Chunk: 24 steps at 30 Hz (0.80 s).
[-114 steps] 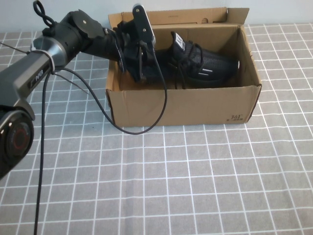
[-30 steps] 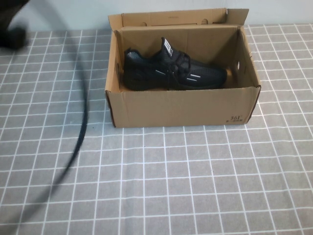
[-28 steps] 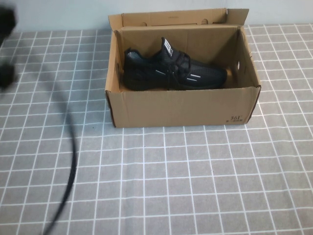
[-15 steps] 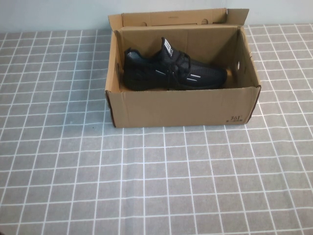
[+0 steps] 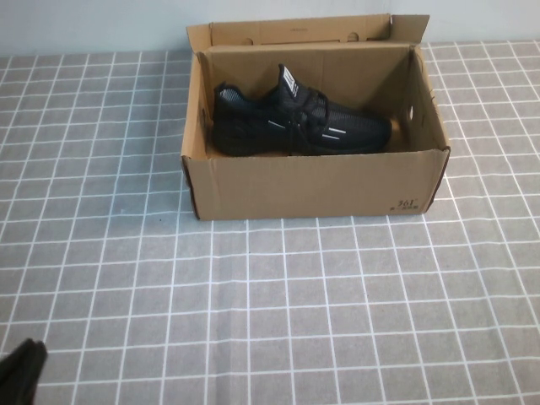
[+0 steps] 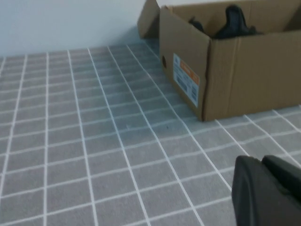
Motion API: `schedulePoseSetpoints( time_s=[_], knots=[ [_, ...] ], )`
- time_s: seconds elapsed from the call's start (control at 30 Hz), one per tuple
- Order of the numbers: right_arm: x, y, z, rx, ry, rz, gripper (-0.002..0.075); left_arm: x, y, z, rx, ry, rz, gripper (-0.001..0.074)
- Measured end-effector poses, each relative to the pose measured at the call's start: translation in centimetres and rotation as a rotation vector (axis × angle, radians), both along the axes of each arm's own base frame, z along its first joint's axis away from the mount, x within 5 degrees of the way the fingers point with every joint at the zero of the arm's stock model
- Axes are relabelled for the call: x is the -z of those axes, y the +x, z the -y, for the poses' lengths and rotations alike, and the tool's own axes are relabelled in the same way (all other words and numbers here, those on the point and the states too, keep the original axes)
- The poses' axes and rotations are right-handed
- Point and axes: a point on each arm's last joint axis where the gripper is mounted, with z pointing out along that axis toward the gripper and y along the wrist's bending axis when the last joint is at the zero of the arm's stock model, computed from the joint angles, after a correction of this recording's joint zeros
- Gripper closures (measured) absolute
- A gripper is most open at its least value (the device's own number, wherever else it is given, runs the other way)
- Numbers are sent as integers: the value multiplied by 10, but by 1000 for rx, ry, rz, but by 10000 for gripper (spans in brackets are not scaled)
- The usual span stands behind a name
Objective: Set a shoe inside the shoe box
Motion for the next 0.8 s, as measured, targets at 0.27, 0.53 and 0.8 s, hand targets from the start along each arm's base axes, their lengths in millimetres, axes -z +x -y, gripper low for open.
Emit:
schedulePoseSetpoints(
  time_s=[0.27, 0.53, 0.8],
  knots=[
    [5, 1, -1, -4, -33, -44, 742, 8, -3, 5, 57, 17, -89, 736],
    [6, 1, -1, -5, -43, -57, 742, 9, -3, 5, 63, 19, -98, 736],
    [10, 2, -1, 52, -172, -11, 742, 9, -3, 5, 63, 19, -98, 736]
  ],
)
